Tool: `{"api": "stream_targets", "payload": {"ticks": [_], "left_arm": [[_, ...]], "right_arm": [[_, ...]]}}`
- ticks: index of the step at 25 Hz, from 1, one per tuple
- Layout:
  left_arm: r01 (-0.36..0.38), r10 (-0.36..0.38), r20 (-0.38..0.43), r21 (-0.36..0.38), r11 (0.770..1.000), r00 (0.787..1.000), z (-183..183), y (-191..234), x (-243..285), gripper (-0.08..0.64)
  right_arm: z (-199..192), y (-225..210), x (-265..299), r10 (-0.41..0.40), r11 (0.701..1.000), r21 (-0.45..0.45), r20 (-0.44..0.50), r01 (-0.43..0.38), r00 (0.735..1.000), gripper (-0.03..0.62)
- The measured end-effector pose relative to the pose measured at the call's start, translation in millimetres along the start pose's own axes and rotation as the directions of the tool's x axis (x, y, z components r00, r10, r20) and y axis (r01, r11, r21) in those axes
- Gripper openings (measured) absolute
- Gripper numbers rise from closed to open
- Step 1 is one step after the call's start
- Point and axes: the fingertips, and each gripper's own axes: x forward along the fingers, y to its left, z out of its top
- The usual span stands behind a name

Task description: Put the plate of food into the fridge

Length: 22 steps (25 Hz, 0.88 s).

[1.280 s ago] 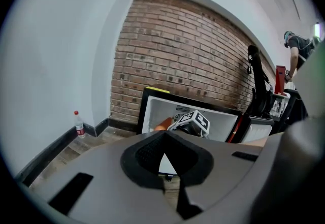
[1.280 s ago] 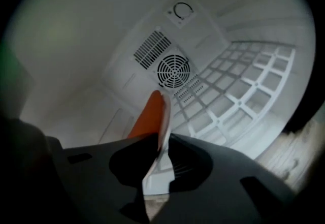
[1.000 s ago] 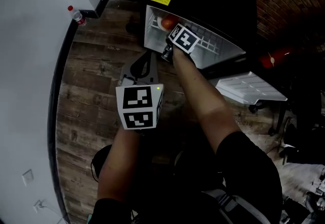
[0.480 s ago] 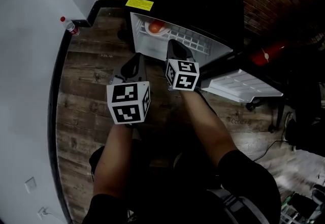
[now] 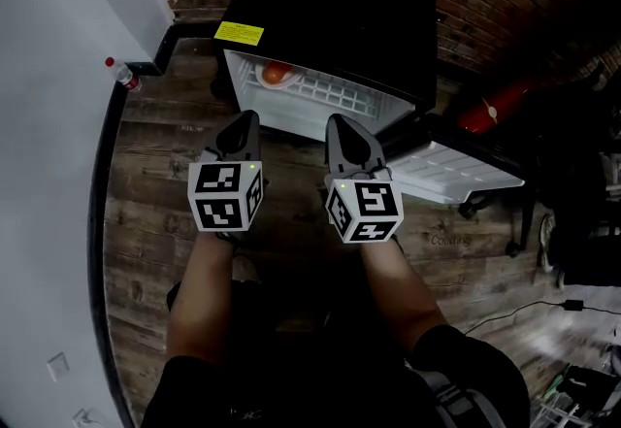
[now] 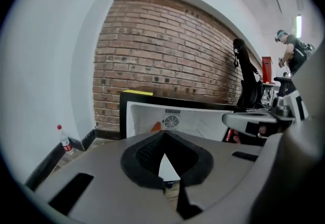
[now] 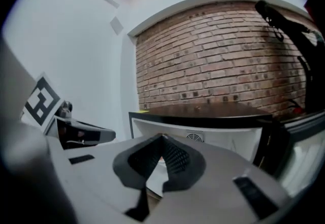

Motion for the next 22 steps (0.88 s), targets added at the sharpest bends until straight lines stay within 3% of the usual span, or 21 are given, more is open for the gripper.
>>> {"api": "stream_targets", "payload": {"ticks": [2, 4, 9, 14, 17, 22], "left_arm": [[0.009, -0.01, 0.014, 0.029, 1.0, 1.0, 5, 1, -6, -0.005], [-0.002, 0.002, 0.015, 0.008, 1.0, 1.0, 8, 5, -21, -0.005], [0.025, -0.029, -0.082, -0.046, 0.999, 0.996, 64, -1, -64, -0.005], [0.065, -0.072, -0.105, -0.067, 0.996, 0.992, 193, -37, -131, -0.005], [0.09, -0.095, -0.067, -0.08, 0.993, 0.993, 291, -73, -177, -0.005], [0.152, -0.152, -0.017, -0.021, 0.988, 0.988, 427, -149, -250, -0.005]], "right_arm": [[12, -3, -8, -0.013, 1.0, -0.01, -0.005, 0.013, 1.0, 0.014], [27, -3, -16, -0.028, 0.999, -0.022, -0.026, 0.028, 0.999, 0.014], [115, -2, -40, -0.089, 0.996, 0.016, -0.052, 0.09, 0.995, 0.014], [250, 13, -93, -0.13, 0.989, 0.058, -0.07, 0.134, 0.989, 0.014], [344, 23, -135, -0.133, 0.987, 0.084, -0.052, 0.137, 0.99, 0.014], [482, 24, -208, -0.155, 0.983, 0.102, 0.004, 0.153, 0.988, 0.014]]}}
